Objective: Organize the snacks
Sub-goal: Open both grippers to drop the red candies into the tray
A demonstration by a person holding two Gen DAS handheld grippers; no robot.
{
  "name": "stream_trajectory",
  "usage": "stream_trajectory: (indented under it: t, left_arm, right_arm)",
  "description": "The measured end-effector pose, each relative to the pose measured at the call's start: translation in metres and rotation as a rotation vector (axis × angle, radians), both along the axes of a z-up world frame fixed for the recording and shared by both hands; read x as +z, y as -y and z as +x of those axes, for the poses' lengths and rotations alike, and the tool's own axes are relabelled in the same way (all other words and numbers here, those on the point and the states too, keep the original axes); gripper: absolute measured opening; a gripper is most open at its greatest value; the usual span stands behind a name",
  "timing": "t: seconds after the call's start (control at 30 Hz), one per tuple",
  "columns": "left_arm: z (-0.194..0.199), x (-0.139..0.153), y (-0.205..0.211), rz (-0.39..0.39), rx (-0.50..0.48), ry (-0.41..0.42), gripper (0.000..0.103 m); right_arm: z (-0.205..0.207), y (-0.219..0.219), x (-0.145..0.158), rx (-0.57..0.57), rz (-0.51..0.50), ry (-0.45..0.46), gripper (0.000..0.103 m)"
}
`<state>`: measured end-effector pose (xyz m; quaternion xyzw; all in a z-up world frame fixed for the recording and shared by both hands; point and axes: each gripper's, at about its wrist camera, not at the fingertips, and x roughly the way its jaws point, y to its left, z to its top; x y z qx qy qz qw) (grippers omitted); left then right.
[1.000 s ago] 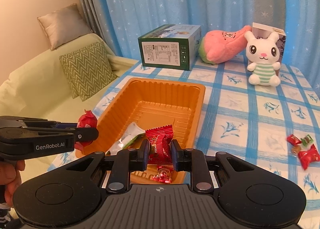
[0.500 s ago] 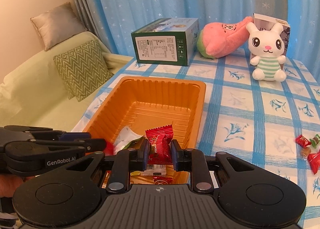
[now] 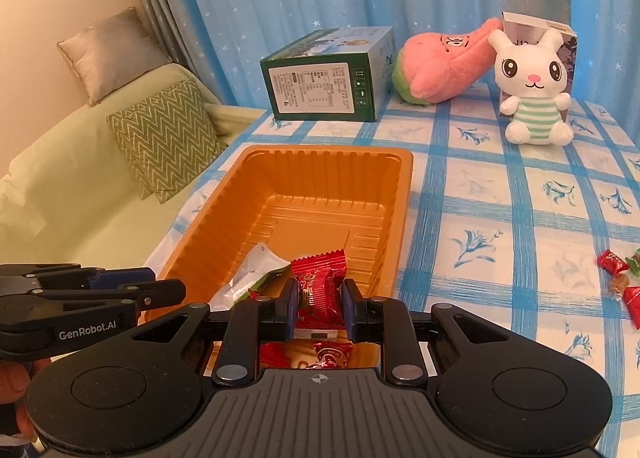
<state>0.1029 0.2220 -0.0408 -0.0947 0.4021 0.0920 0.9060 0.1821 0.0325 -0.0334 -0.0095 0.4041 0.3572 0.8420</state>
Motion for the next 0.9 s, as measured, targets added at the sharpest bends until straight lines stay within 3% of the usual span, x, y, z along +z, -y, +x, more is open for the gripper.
stream_trajectory:
  t: [0.4,0.43,0.47,0.53,0.9]
  left_arm:
    - [-0.006,0.003,-0.001,0.002,0.008,0.01,0.034]
    - [-0.007,0.003,-0.002,0.002,0.01,0.01,0.036]
    - [-0.007,0.003,-0.002,0.002,0.01,0.01,0.038]
    - [-0.009,0.003,-0.002,-0.001,0.011,0.011,0.041]
    - [-0.024,0.017,0.019,-0.009,0.003,0.041,0.058]
  right_arm:
    - [0.003,-0.007,0.0,0.024,0.075,-0.028,0.024]
    - [0.004,-0.006,-0.001,0.015,0.077,-0.035,0.028]
    - [0.004,-0.005,-0.002,-0.001,0.077,-0.04,0.044]
    - [0.005,0.001,-0.002,-0.035,0.094,-0.039,0.065]
    - [-0.019,0.057,0.006,-0.164,0.064,-0.047,0.065]
